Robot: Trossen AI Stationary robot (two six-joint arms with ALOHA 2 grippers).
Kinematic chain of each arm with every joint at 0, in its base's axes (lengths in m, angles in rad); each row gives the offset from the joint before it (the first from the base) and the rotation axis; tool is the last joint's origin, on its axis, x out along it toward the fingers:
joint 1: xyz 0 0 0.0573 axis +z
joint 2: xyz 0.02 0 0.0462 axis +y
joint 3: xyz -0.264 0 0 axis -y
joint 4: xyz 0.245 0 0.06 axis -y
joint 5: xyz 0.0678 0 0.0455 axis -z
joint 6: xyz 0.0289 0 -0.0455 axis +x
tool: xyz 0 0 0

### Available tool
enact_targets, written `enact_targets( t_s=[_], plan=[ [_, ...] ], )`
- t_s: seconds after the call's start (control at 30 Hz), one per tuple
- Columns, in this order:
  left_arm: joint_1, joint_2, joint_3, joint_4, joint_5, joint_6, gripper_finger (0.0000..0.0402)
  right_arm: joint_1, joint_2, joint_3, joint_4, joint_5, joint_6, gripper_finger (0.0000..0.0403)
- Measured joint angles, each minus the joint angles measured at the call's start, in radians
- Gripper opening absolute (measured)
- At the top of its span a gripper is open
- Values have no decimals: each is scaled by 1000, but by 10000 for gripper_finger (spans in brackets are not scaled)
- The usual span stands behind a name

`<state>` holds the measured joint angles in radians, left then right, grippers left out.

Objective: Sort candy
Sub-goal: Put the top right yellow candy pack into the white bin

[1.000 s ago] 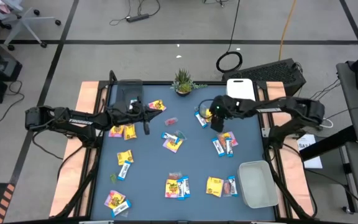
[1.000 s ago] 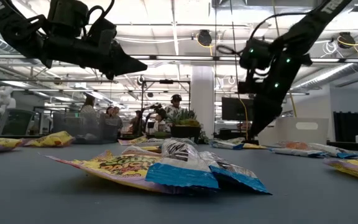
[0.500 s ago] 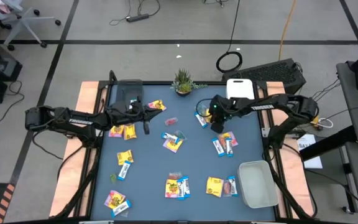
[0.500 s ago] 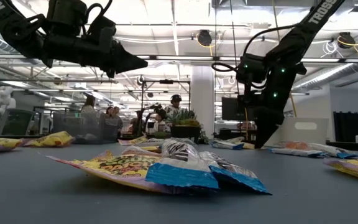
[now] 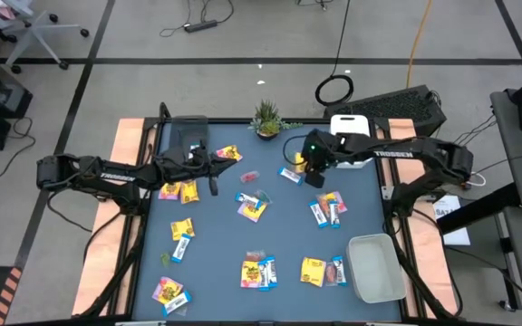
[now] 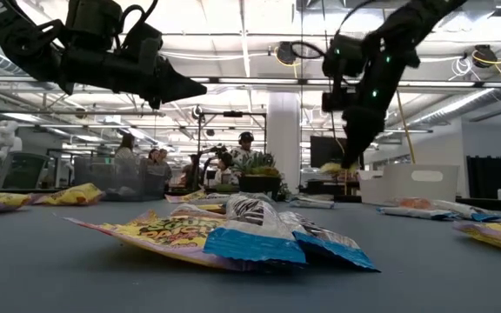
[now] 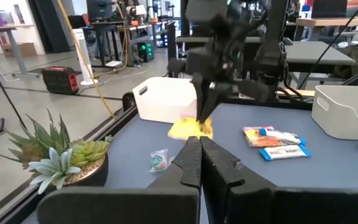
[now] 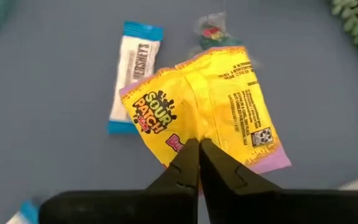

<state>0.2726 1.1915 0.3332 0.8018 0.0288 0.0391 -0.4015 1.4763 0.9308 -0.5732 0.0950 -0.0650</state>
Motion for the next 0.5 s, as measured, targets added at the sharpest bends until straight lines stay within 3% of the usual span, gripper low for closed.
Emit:
enact_targets(
  t_s=[0.27, 0.5],
  plan=[
    [0, 0, 0, -8, 0, -3, 2, -11, -82, 108, -146, 112, 24, 1],
    [0, 0, 0, -11, 0, -3, 2, -138, -202, 94, -252, 186, 145, 0]
  ],
)
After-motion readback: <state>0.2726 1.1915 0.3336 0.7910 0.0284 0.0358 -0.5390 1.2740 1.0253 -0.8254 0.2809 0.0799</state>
